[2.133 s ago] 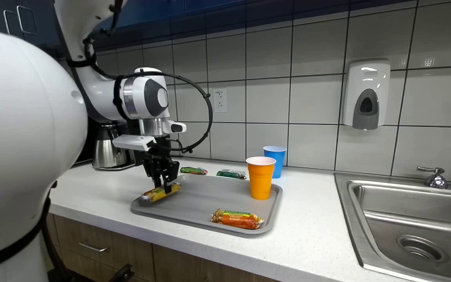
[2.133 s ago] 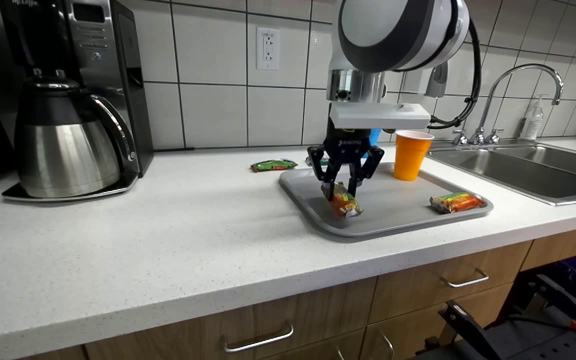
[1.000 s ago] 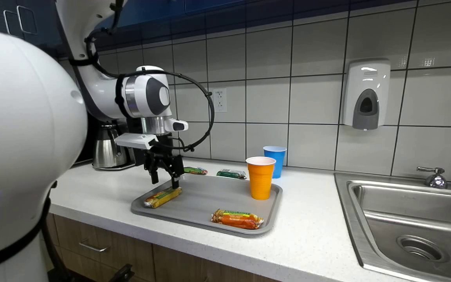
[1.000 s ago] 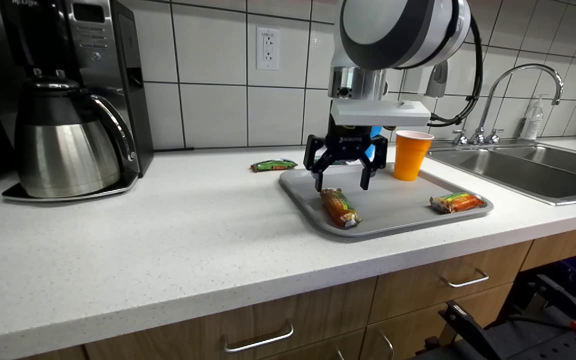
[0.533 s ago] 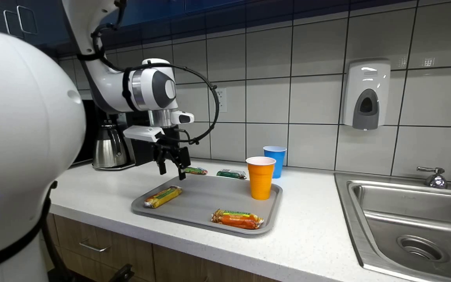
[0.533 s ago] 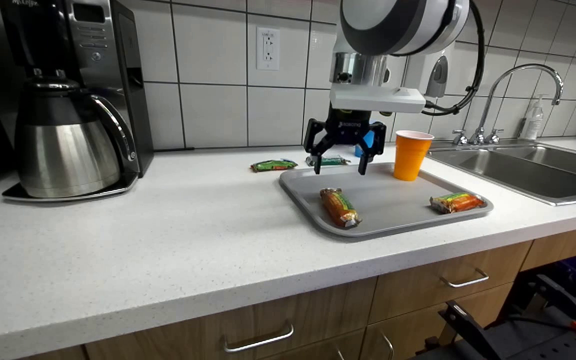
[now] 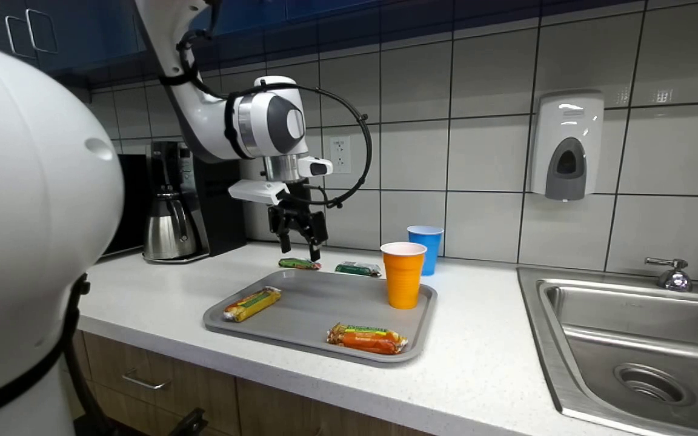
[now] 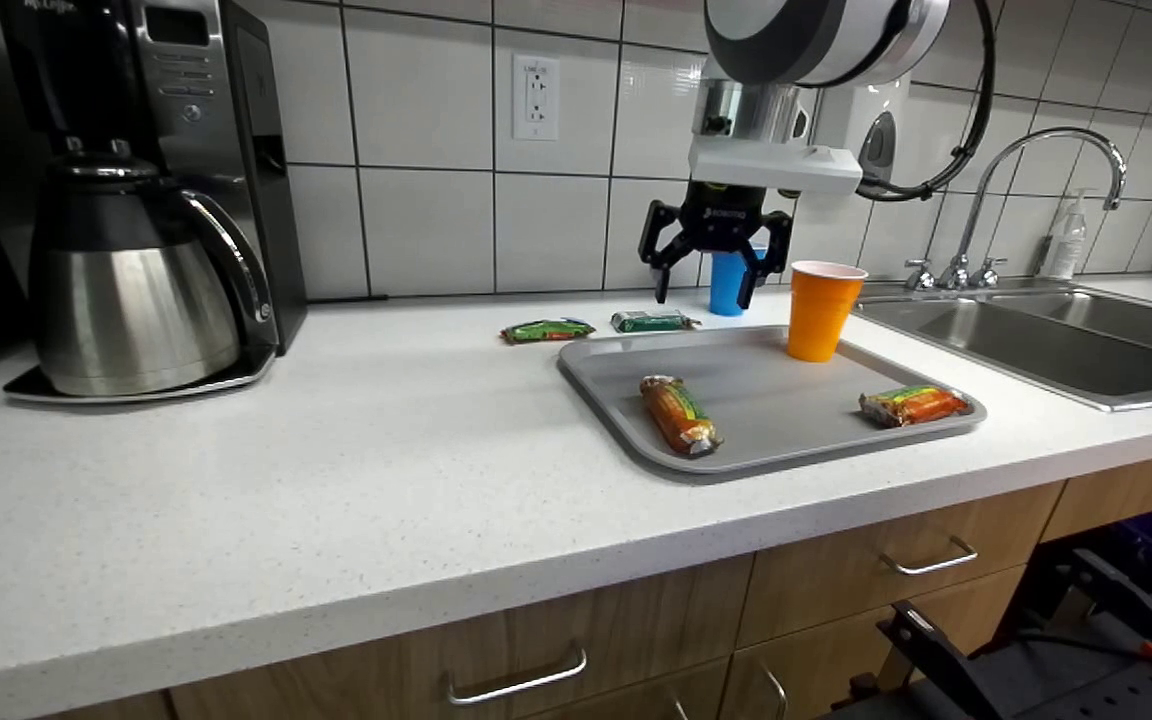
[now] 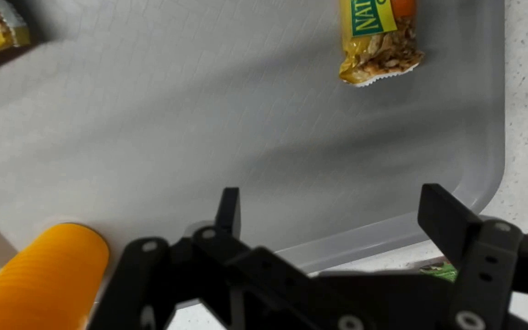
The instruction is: Pick up the candy bars on the table and place them on the tray
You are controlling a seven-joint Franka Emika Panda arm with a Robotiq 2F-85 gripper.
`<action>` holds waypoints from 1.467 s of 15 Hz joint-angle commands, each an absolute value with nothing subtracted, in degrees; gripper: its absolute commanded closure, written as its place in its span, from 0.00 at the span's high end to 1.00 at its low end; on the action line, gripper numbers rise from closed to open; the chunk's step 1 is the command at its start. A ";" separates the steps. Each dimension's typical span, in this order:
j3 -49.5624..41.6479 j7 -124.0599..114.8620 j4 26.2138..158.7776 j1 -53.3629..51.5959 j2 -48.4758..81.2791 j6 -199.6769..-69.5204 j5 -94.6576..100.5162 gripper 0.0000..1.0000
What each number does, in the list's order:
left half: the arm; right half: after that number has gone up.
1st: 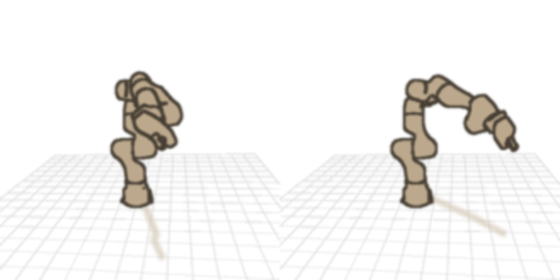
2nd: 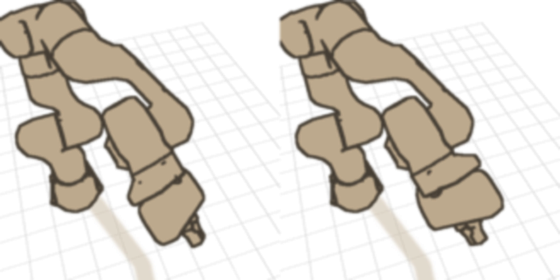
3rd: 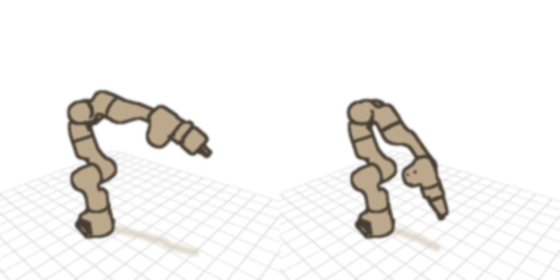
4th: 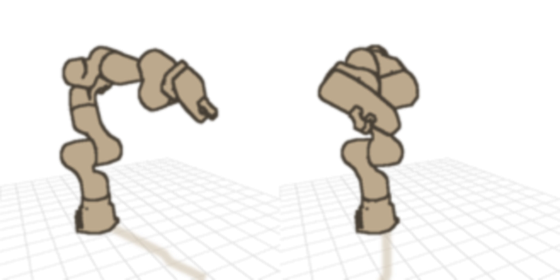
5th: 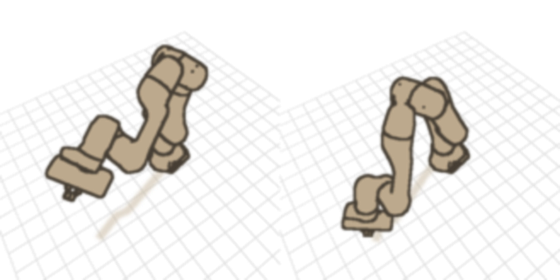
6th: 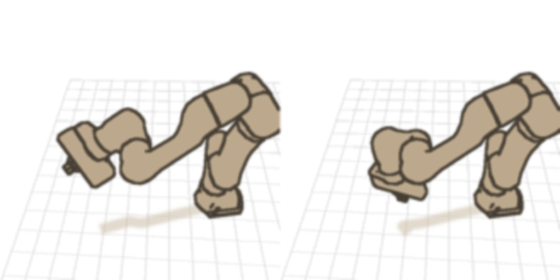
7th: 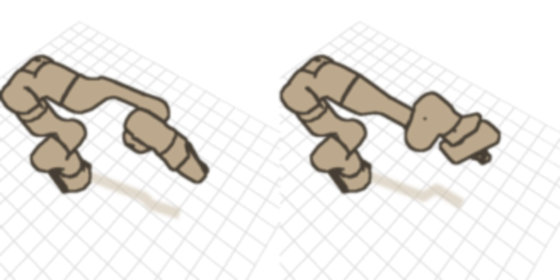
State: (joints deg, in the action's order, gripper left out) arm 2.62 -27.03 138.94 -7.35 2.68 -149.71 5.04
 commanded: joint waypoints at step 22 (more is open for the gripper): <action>-1.74 -36.36 122.56 -8.75 17.44 -150.25 5.25 1.00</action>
State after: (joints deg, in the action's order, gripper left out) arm -0.14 -32.03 127.77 -7.24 13.48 -151.33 4.59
